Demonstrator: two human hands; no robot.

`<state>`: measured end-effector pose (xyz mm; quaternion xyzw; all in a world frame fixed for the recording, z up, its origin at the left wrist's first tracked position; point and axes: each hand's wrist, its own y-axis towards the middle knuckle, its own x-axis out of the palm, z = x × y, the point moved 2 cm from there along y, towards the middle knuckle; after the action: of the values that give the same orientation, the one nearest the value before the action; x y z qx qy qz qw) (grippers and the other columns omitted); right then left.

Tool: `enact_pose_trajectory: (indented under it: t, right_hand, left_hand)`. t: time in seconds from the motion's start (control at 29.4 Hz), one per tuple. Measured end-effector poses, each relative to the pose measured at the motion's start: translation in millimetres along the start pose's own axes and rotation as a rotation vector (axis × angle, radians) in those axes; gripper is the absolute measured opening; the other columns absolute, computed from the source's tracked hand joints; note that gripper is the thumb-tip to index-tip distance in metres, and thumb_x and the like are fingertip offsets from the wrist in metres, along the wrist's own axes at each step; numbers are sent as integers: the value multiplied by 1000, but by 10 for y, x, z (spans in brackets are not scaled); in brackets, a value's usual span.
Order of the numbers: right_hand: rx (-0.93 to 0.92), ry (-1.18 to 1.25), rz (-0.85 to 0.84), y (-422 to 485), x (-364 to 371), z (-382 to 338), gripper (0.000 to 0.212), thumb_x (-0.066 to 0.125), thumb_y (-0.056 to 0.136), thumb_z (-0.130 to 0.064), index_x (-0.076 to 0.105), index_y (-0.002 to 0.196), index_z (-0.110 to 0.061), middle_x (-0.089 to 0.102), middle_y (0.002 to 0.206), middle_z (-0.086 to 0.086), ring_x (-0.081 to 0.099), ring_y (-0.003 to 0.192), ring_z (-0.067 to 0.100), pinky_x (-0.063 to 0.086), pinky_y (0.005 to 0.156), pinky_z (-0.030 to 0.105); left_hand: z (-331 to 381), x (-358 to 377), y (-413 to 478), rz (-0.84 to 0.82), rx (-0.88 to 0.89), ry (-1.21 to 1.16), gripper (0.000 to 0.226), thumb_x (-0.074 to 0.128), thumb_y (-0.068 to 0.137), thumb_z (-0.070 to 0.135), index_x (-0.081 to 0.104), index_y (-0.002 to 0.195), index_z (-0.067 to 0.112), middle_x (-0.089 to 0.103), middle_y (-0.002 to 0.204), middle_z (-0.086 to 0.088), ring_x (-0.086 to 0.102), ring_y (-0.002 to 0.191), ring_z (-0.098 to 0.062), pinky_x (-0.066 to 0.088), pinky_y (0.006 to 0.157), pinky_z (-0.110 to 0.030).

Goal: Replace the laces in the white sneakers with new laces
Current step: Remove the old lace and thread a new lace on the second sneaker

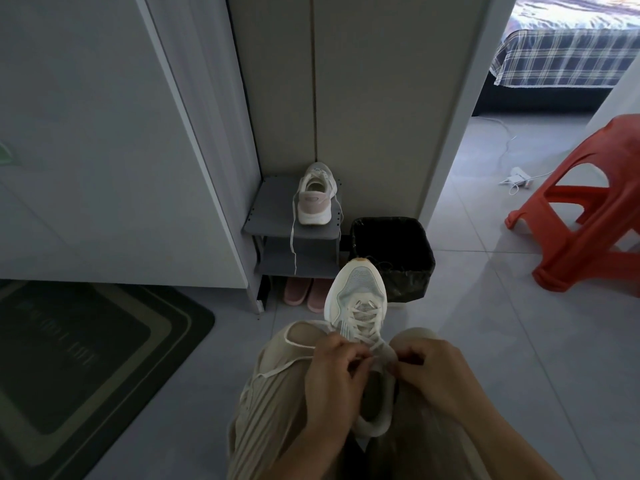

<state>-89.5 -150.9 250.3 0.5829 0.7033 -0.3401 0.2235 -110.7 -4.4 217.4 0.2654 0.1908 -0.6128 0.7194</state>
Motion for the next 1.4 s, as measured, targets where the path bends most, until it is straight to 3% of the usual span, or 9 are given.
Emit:
enact_pose_trajectory:
  t: [0.27, 0.41, 0.58, 0.78, 0.92, 1.05, 1.23, 1.29, 1.4]
  right_hand:
    - [24, 186, -33, 79, 14, 89, 5, 73, 76, -24, 68, 76, -26, 69, 79, -8, 63, 73, 5, 49, 66, 18]
    - [34, 179, 14, 73, 52, 105, 5, 74, 75, -24, 69, 74, -22, 69, 76, -4, 63, 72, 11, 52, 70, 30]
    - [-43, 83, 85, 2, 115, 106, 5, 68, 81, -24, 65, 78, -25, 64, 75, -12, 59, 72, 5, 44, 65, 12]
    - [-32, 125, -137, 137, -51, 117, 10, 59, 88, -17, 68, 82, -17, 68, 78, -1, 64, 70, 9, 53, 72, 27]
    - [-69, 49, -174, 196, -26, 75, 8, 62, 83, -12, 67, 83, -17, 68, 79, -4, 63, 70, 8, 51, 65, 17]
    - [-67, 55, -5, 221, -199, 140, 8, 64, 79, -11, 66, 75, -17, 64, 72, -6, 57, 66, 7, 44, 60, 16]
    - [428, 271, 402, 106, -1085, 1214, 16, 63, 81, -12, 64, 89, 2, 54, 64, 13, 46, 57, 24, 48, 55, 31]
    - [543, 116, 439, 25, -1239, 1868, 33, 65, 74, -32, 64, 87, -3, 58, 69, 16, 53, 62, 30, 54, 67, 48]
    - [505, -283, 422, 97, -930, 1495, 22, 69, 77, -17, 64, 90, -1, 60, 93, 24, 58, 82, 40, 49, 78, 48]
  left_hand:
    - [-51, 131, 31, 26, -22, -173, 5, 73, 76, 15, 69, 78, 17, 50, 82, 19, 58, 80, -8, 52, 74, -29]
    - [-44, 147, 39, 68, 32, -71, 12, 63, 73, 33, 65, 69, 22, 47, 74, 20, 53, 75, -3, 48, 72, -29]
    - [-40, 205, 70, 122, 99, 53, 17, 52, 71, 37, 60, 64, 24, 53, 73, 13, 45, 76, -1, 29, 75, -14]
    - [-93, 145, 122, 39, 241, 48, 20, 53, 77, 32, 69, 77, 20, 56, 79, 7, 46, 80, 0, 38, 75, -15]
    - [-95, 159, 115, 60, 277, 95, 20, 51, 78, 32, 69, 78, 22, 50, 85, 12, 42, 83, 2, 39, 75, -14]
    - [-112, 8, 143, 56, 244, 6, 24, 56, 78, 34, 59, 100, 28, 39, 105, 17, 41, 102, 6, 42, 81, -8]
    - [-517, -508, 313, 260, -19, -46, 20, 63, 81, 17, 53, 97, 24, 47, 94, 12, 51, 92, -12, 43, 74, -18]
    - [-640, -538, 299, 191, -39, 26, 13, 61, 81, 19, 57, 89, 27, 48, 90, 17, 51, 88, -14, 41, 73, -25]
    - [-519, -369, 186, -51, 146, 229, 33, 46, 74, 53, 69, 85, 33, 46, 89, 30, 39, 90, 9, 22, 83, -16]
